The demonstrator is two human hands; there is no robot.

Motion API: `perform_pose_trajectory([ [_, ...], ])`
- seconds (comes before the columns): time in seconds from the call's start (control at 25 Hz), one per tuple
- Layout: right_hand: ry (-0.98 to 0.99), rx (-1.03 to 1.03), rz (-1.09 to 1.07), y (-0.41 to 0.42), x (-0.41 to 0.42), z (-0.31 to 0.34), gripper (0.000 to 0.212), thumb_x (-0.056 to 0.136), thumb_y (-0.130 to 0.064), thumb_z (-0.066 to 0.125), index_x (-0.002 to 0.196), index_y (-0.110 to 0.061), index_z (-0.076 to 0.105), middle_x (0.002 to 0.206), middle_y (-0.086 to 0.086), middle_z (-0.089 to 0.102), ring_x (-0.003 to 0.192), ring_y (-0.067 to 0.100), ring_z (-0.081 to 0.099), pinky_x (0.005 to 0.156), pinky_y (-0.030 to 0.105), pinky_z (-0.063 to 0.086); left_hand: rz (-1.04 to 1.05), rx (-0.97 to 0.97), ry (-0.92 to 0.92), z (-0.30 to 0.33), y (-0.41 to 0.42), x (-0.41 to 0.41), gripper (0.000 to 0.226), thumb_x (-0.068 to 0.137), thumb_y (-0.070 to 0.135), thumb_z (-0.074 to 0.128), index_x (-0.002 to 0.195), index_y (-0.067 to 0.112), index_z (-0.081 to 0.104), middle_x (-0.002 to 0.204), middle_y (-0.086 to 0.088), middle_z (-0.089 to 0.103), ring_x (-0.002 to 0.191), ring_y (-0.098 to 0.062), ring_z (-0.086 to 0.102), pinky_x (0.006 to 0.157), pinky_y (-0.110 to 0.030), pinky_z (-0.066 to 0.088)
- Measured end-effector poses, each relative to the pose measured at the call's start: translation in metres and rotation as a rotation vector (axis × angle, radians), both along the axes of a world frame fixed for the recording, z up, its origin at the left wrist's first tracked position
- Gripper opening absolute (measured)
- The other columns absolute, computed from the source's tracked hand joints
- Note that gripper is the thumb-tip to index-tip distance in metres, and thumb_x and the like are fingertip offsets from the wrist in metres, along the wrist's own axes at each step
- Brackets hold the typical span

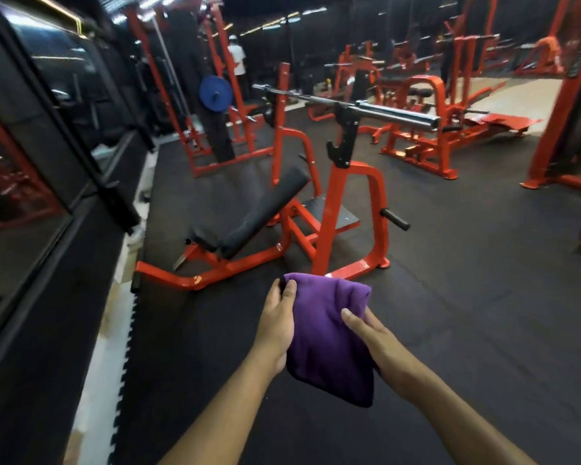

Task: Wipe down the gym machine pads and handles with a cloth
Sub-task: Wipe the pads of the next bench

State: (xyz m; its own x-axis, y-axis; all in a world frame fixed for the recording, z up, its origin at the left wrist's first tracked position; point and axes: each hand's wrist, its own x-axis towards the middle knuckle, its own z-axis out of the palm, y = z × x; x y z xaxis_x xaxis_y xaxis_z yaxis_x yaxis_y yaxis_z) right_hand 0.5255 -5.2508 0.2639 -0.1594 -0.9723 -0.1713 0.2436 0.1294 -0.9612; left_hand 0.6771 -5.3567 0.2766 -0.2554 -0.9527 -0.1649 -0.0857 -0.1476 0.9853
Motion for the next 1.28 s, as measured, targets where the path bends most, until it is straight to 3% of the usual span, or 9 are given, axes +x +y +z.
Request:
perform_pose_trajectory([
  [0.12,0.023,0.05,-0.115,-0.06,0.012,0.001,0.024,0.099,-0.042,0.06,0.122,-0.038,0.066,0.118,-0.017,0.072,0.115,0.009,0.065,0.108,0.039,0.047,0.022,-0.04,-0.061,0.0,-0.043,0.02,0.035,0.103,0.053,0.053,0.129,0.033,0.061,0.127,0.016,0.069,0.116,-0.001,0.064,0.105,-0.032,0.052],
  [0.28,0.016,0.075,-0.129,-0.146,0.041,0.003,0.013,0.102,-0.036,0.056,0.107,-0.038,0.068,0.101,-0.023,0.073,0.102,0.004,0.066,0.087,0.024,0.05,0.101,-0.006,-0.094,-0.018,-0.106,0.054,0.017,0.105,0.051,0.051,0.118,0.047,0.061,0.121,0.022,0.066,0.114,0.002,0.062,0.099,-0.028,0.053],
  [0.48,0.06,0.073,-0.043,-0.252,0.084,0.003,0.018,0.101,-0.04,0.056,0.113,-0.037,0.069,0.108,-0.018,0.074,0.098,0.001,0.07,0.083,0.023,0.052,0.247,0.148,0.045,-0.033,-0.188,0.082,0.032,0.105,0.058,0.044,0.131,0.042,0.054,0.126,0.02,0.061,0.114,0.001,0.059,0.091,-0.024,0.05],
  [0.76,0.093,0.11,0.003,-0.387,0.13,-0.011,0.03,0.096,-0.047,0.06,0.113,-0.024,0.071,0.108,-0.005,0.076,0.101,0.015,0.072,0.089,0.037,0.056,0.299,0.032,-0.11,-0.05,-0.316,0.129,0.031,0.108,0.05,0.04,0.138,0.046,0.047,0.138,0.02,0.052,0.119,0.005,0.052,0.098,-0.025,0.045],
  [0.92,0.111,0.137,0.024,-0.477,0.145,-0.026,0.03,0.099,-0.049,0.054,0.108,-0.026,0.071,0.101,-0.009,0.077,0.094,0.011,0.073,0.083,0.031,0.055,0.311,0.053,-0.132,-0.071,-0.394,0.154,0.037,0.108,0.05,0.042,0.144,0.044,0.044,0.137,0.019,0.053,0.119,0.001,0.055,0.102,-0.027,0.045],
  [1.0,0.095,0.162,-0.017,-0.531,0.143,-0.037,0.029,0.099,-0.051,0.053,0.104,-0.028,0.071,0.096,-0.011,0.077,0.091,0.011,0.072,0.08,0.029,0.054,0.308,0.083,-0.152,-0.081,-0.44,0.17,0.039,0.107,0.051,0.042,0.145,0.046,0.039,0.13,0.018,0.059,0.111,-0.004,0.064,0.103,-0.035,0.05],
  [1.08,0.067,0.185,-0.056,-0.583,0.14,-0.046,0.026,0.1,-0.051,0.052,0.1,-0.031,0.069,0.093,-0.012,0.074,0.091,0.009,0.068,0.077,0.027,0.051,0.314,0.091,-0.194,-0.095,-0.485,0.192,0.041,0.108,0.049,0.041,0.148,0.047,0.033,0.129,0.016,0.061,0.104,-0.002,0.069,0.098,-0.034,0.054],
  [1.2,0.04,0.229,-0.097,-0.664,0.147,-0.06,0.021,0.101,-0.049,0.051,0.098,-0.034,0.066,0.097,-0.016,0.067,0.092,0.005,0.063,0.075,0.025,0.047,0.291,0.112,-0.359,-0.102,-0.556,0.233,0.054,0.108,0.05,0.036,0.158,0.046,0.019,0.144,0.023,0.048,0.13,0.002,0.052,0.109,-0.029,0.041],
  [1.28,0.046,0.252,-0.064,-0.716,0.16,-0.064,0.023,0.1,-0.051,0.052,0.109,-0.034,0.065,0.104,-0.016,0.066,0.097,0.006,0.062,0.079,0.029,0.047,0.28,0.081,-0.468,-0.106,-0.6,0.257,0.058,0.108,0.052,0.033,0.162,0.042,0.014,0.156,0.019,0.038,0.141,0.0,0.037,0.114,-0.028,0.03],
])
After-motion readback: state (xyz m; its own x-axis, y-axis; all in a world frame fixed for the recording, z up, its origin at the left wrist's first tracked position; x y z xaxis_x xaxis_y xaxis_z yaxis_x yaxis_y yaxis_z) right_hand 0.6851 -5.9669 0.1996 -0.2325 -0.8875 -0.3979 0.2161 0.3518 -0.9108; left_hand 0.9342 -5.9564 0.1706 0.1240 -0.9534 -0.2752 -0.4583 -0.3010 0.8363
